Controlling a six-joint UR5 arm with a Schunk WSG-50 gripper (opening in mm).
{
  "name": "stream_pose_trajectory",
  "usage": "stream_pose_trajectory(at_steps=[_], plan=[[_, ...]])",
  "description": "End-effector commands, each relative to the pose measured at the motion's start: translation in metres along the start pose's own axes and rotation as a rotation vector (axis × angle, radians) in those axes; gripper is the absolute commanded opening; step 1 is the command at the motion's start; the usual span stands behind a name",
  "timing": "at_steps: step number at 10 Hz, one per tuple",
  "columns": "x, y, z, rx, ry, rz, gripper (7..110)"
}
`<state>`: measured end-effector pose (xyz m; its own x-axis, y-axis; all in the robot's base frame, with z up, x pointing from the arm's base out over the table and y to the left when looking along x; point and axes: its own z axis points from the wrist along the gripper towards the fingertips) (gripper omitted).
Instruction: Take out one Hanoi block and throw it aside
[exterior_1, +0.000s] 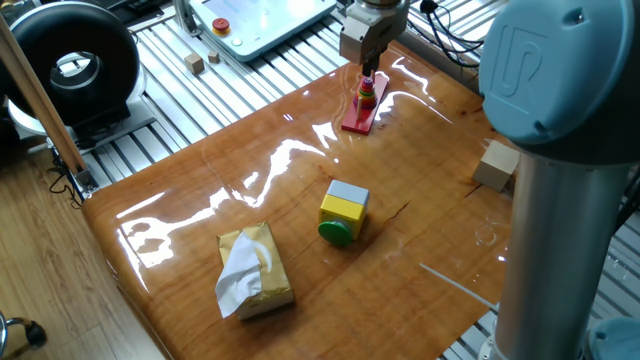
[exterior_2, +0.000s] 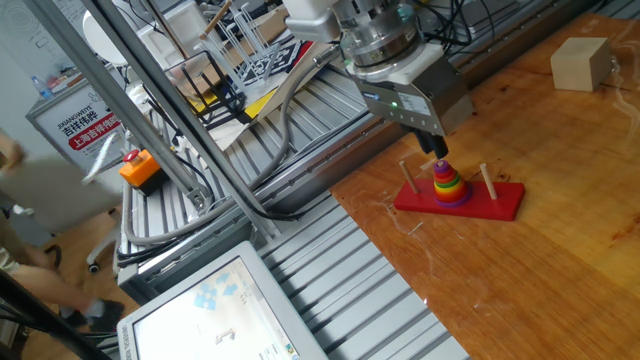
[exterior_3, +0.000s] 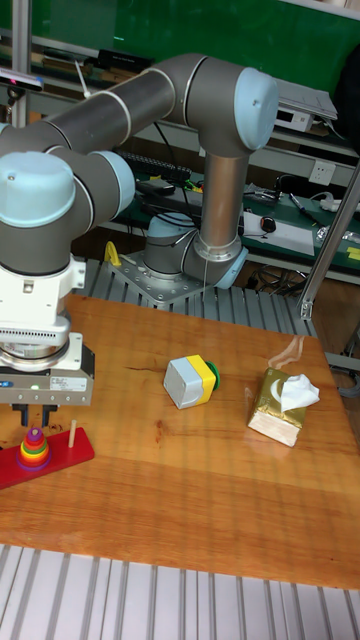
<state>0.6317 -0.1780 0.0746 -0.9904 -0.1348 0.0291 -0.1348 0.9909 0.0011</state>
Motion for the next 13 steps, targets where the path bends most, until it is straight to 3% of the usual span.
stream_pose_trajectory(at_steps=[1, 4, 5, 13], plan=[[-0.001, 0.001, 0.003, -0.011, -0.014, 0.002, 22], [-0.002, 0.000, 0.005, -0.010, -0.018, -0.001, 22], [-0.002, 0.000, 0.006, -0.009, -0.018, -0.001, 44], [-0.006, 0.004, 0.015, -0.016, -0.027, -0.001, 44]])
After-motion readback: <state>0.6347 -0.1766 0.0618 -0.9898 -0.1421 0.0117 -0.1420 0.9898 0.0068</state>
